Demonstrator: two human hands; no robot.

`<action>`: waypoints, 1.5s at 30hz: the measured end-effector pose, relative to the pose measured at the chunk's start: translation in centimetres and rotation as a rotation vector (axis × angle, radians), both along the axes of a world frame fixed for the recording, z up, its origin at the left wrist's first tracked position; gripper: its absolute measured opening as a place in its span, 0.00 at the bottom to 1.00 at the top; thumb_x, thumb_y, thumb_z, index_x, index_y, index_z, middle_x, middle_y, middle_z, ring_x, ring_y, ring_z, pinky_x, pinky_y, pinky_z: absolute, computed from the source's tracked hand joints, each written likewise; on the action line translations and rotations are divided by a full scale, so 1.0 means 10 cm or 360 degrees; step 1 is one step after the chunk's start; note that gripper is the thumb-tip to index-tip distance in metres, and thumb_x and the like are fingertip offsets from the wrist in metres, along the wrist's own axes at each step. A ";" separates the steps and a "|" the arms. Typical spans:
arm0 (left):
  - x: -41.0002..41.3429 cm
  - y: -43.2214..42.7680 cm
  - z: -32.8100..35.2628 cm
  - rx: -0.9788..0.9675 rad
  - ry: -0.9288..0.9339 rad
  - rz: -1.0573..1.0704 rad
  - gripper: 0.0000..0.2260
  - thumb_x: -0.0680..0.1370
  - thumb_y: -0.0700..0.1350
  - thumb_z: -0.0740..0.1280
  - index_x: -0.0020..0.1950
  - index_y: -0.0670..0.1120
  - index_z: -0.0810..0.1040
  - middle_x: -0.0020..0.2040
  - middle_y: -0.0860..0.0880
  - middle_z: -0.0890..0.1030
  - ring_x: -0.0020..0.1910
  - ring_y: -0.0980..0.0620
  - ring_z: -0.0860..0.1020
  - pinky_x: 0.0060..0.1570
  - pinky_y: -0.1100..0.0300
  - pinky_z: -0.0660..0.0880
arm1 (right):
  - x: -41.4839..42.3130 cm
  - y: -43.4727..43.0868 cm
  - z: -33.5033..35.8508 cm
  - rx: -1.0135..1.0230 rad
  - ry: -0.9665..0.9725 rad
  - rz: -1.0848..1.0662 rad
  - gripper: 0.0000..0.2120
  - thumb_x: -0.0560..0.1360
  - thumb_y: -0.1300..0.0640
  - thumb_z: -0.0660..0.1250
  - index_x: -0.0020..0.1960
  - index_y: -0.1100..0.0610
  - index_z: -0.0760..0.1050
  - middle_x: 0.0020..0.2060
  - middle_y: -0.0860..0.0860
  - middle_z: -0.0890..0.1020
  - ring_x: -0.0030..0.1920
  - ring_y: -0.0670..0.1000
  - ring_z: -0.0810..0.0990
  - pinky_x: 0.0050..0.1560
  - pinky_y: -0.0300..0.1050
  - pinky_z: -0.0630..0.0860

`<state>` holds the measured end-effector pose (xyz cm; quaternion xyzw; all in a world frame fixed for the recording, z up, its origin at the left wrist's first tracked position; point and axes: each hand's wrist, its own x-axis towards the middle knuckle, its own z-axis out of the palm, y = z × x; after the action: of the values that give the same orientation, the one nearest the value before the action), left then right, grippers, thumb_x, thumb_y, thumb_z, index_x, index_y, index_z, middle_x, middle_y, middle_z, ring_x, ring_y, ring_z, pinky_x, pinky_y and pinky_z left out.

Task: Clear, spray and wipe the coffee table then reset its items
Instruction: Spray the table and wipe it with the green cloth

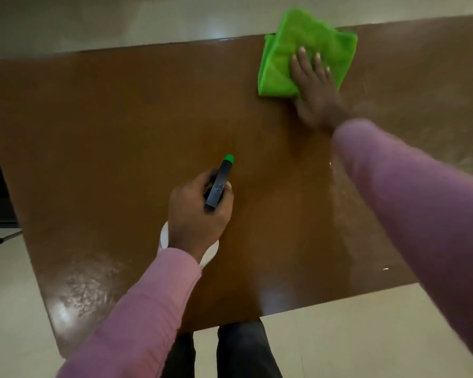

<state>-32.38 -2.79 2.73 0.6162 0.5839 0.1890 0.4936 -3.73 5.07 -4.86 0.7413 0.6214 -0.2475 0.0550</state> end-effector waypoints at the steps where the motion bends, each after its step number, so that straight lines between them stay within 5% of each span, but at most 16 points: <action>1: 0.06 -0.04 0.00 -0.0003 -0.0004 0.0016 0.04 0.77 0.47 0.67 0.42 0.51 0.76 0.29 0.58 0.73 0.26 0.54 0.73 0.27 0.70 0.67 | 0.05 0.14 -0.04 0.0025 -0.0012 0.0011 0.34 0.75 0.56 0.54 0.78 0.59 0.46 0.78 0.57 0.47 0.76 0.65 0.45 0.74 0.61 0.45; 5: 0.29 -0.17 0.00 -0.0077 0.0021 0.0044 0.07 0.78 0.43 0.68 0.40 0.50 0.76 0.28 0.57 0.73 0.27 0.56 0.73 0.26 0.71 0.66 | 0.00 -0.37 -0.04 0.0121 -0.0035 0.0148 0.35 0.74 0.56 0.54 0.78 0.60 0.47 0.78 0.58 0.49 0.77 0.64 0.45 0.74 0.59 0.42; 9: 0.37 -0.17 0.02 -0.0124 0.0099 0.0101 0.09 0.78 0.44 0.67 0.37 0.47 0.76 0.28 0.52 0.74 0.26 0.54 0.71 0.28 0.56 0.70 | -0.38 -2.15 0.10 -0.0027 0.0040 0.0189 0.40 0.70 0.55 0.58 0.79 0.57 0.45 0.77 0.56 0.51 0.76 0.63 0.49 0.75 0.61 0.49; 13: 0.44 -0.12 0.06 -0.0272 0.0143 0.0162 0.07 0.78 0.43 0.68 0.41 0.51 0.77 0.32 0.51 0.78 0.31 0.52 0.76 0.33 0.59 0.74 | -0.69 -3.55 0.35 -0.0318 0.0133 0.0167 0.38 0.72 0.55 0.53 0.79 0.54 0.42 0.78 0.55 0.55 0.77 0.59 0.50 0.73 0.57 0.51; 19: 0.47 -0.18 0.04 -0.0153 0.0211 0.0049 0.09 0.78 0.44 0.68 0.39 0.52 0.75 0.29 0.55 0.75 0.28 0.55 0.74 0.29 0.71 0.68 | -0.30 -2.47 0.18 -0.0224 0.0158 0.0078 0.37 0.69 0.55 0.53 0.78 0.57 0.51 0.77 0.55 0.57 0.76 0.62 0.54 0.75 0.56 0.47; 25: 0.47 -0.23 0.02 -0.0080 0.0191 -0.0011 0.10 0.78 0.43 0.69 0.38 0.54 0.74 0.28 0.59 0.73 0.28 0.59 0.74 0.27 0.74 0.67 | 0.41 -0.20 0.04 -0.0001 -0.0013 0.0003 0.34 0.74 0.54 0.50 0.78 0.60 0.47 0.78 0.58 0.48 0.76 0.65 0.46 0.75 0.61 0.46; 28: 0.46 -0.22 0.01 -0.0069 0.0225 0.0029 0.12 0.78 0.44 0.68 0.37 0.56 0.73 0.29 0.55 0.75 0.29 0.54 0.74 0.29 0.69 0.69 | 0.46 0.15 -0.05 0.0083 -0.0088 -0.0003 0.32 0.78 0.54 0.52 0.78 0.60 0.47 0.78 0.57 0.50 0.76 0.65 0.48 0.75 0.60 0.47; 32: 0.44 -0.17 0.03 -0.0102 0.0181 0.0123 0.11 0.78 0.44 0.68 0.38 0.55 0.74 0.30 0.54 0.75 0.30 0.48 0.76 0.32 0.57 0.76 | 0.25 -0.63 -0.02 0.0157 -0.0056 0.0155 0.34 0.75 0.56 0.53 0.78 0.60 0.47 0.78 0.58 0.49 0.77 0.64 0.46 0.75 0.59 0.44; 37: 0.42 -0.15 0.10 -0.0179 0.0130 0.0211 0.09 0.78 0.43 0.68 0.39 0.53 0.76 0.31 0.48 0.76 0.33 0.36 0.77 0.35 0.46 0.78 | -0.22 -2.90 0.15 -0.0104 -0.0031 0.0184 0.42 0.69 0.56 0.58 0.79 0.56 0.43 0.77 0.55 0.54 0.76 0.64 0.54 0.75 0.57 0.49; 40: 0.41 -0.17 0.13 -0.0188 0.0157 0.0189 0.09 0.78 0.43 0.68 0.39 0.53 0.76 0.33 0.48 0.77 0.34 0.39 0.78 0.38 0.42 0.80 | -0.49 -4.07 0.36 -0.0385 0.0010 0.0199 0.44 0.68 0.57 0.60 0.79 0.54 0.41 0.78 0.54 0.53 0.78 0.58 0.45 0.74 0.55 0.48; 45: 0.38 -0.29 0.13 -0.0070 0.0115 0.0045 0.05 0.78 0.44 0.68 0.42 0.49 0.77 0.33 0.50 0.77 0.31 0.45 0.77 0.36 0.46 0.81 | -0.43 -3.84 0.34 -0.0377 0.0017 0.0089 0.42 0.67 0.56 0.56 0.79 0.54 0.42 0.75 0.55 0.61 0.76 0.57 0.50 0.74 0.54 0.48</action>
<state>-28.59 -5.67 4.06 0.6034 0.6139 0.1607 0.4829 -8.03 -33.37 -1.44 0.7106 0.6085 -0.3215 0.1459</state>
